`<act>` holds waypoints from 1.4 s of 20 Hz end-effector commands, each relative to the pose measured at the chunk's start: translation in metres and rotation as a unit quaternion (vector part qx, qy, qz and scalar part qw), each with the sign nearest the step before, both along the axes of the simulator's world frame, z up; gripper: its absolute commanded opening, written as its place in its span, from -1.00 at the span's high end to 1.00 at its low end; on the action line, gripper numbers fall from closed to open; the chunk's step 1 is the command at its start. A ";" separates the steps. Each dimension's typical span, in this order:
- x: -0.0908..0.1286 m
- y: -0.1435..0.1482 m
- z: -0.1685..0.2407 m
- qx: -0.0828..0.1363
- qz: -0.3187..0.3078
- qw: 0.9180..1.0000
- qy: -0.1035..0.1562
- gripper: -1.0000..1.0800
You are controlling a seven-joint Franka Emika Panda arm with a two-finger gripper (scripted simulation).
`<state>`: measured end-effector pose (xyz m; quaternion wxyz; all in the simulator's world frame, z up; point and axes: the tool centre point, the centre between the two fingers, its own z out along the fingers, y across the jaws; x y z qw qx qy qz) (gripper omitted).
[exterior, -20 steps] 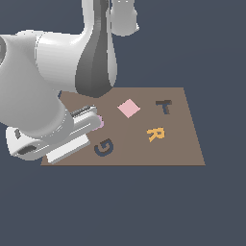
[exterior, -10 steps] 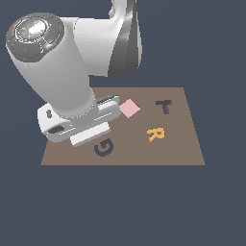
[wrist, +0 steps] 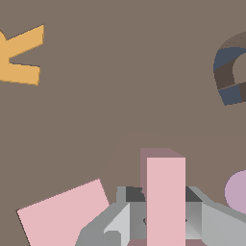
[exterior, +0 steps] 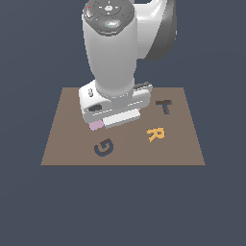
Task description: Insert a designated object into the corresponding slot on a board.
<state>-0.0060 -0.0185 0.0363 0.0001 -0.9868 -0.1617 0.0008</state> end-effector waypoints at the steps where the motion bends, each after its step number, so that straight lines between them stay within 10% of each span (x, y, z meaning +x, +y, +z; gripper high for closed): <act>1: -0.011 0.022 0.001 0.000 -0.017 1.000 0.000 1.00; 15: -0.045 0.134 0.003 0.000 -0.095 0.995 0.000 1.00; 28: -0.050 0.175 0.003 0.000 -0.122 0.993 0.000 1.00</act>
